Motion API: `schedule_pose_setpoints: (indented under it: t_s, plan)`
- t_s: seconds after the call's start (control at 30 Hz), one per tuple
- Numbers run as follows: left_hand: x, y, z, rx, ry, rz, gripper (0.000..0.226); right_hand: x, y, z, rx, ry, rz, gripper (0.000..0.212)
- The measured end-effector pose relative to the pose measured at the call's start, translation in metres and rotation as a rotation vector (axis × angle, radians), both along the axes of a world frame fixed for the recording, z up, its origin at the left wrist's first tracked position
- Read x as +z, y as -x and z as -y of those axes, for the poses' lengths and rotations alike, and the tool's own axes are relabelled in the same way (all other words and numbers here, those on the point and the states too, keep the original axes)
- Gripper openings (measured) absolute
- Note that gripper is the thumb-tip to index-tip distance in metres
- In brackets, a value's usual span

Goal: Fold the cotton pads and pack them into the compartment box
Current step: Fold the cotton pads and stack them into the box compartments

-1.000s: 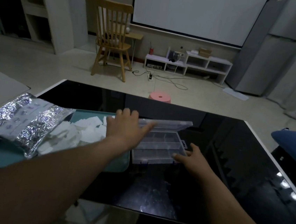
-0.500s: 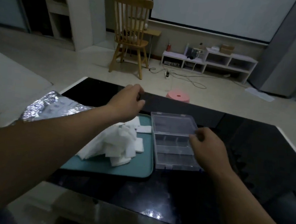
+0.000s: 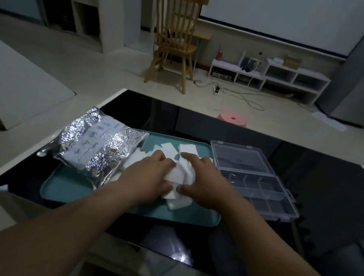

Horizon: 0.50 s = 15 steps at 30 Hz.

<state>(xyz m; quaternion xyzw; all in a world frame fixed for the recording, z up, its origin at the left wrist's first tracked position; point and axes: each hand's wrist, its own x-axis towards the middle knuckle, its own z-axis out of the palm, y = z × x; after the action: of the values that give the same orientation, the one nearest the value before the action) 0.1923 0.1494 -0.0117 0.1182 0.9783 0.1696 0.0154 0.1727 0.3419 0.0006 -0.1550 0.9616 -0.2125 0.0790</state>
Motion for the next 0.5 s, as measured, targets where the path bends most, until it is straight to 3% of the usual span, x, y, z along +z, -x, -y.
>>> schedule_pose_setpoints:
  t_s: [0.17, 0.33, 0.5]
  plan:
    - [-0.007, 0.023, 0.007, -0.051, 0.001, -0.097, 0.035, -0.011, 0.011, 0.002, -0.068, 0.015, 0.031, 0.063]
    - [-0.003, 0.027, 0.016, -0.065, 0.039, -0.126, 0.043, -0.007, 0.03, -0.012, -0.234, 0.2, -0.042, 0.036]
    - [0.004, 0.027, 0.012, -0.074, 0.068, -0.118, 0.069, -0.004, 0.047, -0.005, -0.111, 0.042, 0.098, 0.072]
